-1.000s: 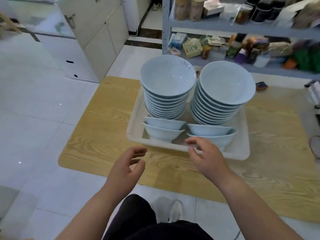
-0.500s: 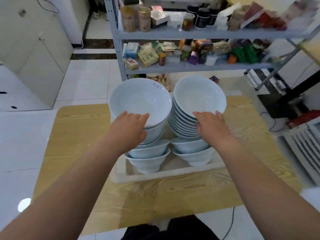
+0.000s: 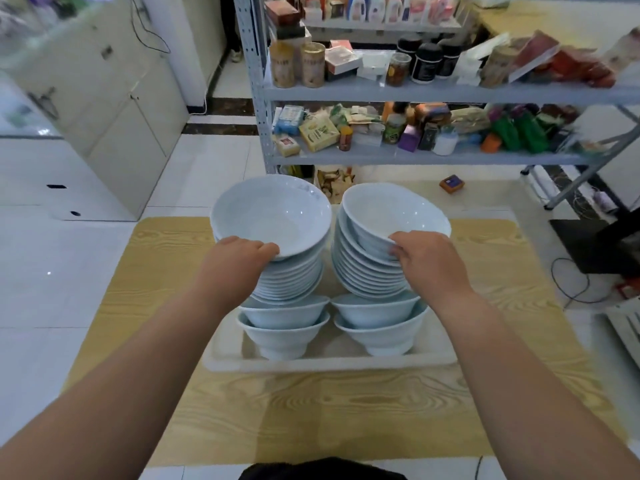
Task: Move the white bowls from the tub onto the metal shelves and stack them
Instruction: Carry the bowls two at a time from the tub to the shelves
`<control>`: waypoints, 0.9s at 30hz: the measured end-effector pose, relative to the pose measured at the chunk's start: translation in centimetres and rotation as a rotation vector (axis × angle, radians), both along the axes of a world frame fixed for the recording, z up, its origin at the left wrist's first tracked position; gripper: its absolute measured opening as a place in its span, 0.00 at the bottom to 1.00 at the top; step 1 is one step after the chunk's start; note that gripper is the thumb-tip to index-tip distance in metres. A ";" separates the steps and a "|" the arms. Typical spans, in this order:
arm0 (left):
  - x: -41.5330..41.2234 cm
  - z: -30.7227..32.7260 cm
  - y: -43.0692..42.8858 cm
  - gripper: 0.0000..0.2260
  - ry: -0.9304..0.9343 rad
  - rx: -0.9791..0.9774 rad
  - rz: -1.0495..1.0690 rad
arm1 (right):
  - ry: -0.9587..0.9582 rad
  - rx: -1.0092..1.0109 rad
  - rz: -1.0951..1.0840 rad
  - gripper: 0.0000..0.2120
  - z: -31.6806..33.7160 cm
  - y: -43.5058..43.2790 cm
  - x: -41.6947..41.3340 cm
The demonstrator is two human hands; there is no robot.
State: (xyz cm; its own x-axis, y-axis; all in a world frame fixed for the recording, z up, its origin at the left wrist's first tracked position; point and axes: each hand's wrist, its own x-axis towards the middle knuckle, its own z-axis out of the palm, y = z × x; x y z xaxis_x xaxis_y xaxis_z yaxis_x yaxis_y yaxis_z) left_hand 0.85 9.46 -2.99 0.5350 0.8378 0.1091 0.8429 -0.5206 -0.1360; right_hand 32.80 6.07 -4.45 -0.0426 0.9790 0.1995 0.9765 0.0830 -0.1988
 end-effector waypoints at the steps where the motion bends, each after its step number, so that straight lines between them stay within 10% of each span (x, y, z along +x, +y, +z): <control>1: 0.3 0.2 -0.4 0.18 -0.002 0.030 0.009 | -0.007 0.048 0.014 0.05 0.0 0.0 0.2; 14: -2.3 4.1 -13.7 0.18 -0.221 0.359 0.487 | 0.090 0.387 0.468 0.07 2.9 -2.1 -5.3; 27: -19.3 2.6 -38.1 0.18 -0.180 0.410 1.121 | 0.164 0.367 1.107 0.07 2.8 -12.0 -32.3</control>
State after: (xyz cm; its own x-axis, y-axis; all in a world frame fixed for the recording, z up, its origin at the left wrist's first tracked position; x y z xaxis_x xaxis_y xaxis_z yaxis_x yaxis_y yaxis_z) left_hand -18.42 -28.64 -0.37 -0.5175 0.7125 0.4738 0.8226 0.5668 0.0462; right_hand 0.54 -5.90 -1.63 -0.7812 0.3072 0.5435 0.3010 0.9480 -0.1032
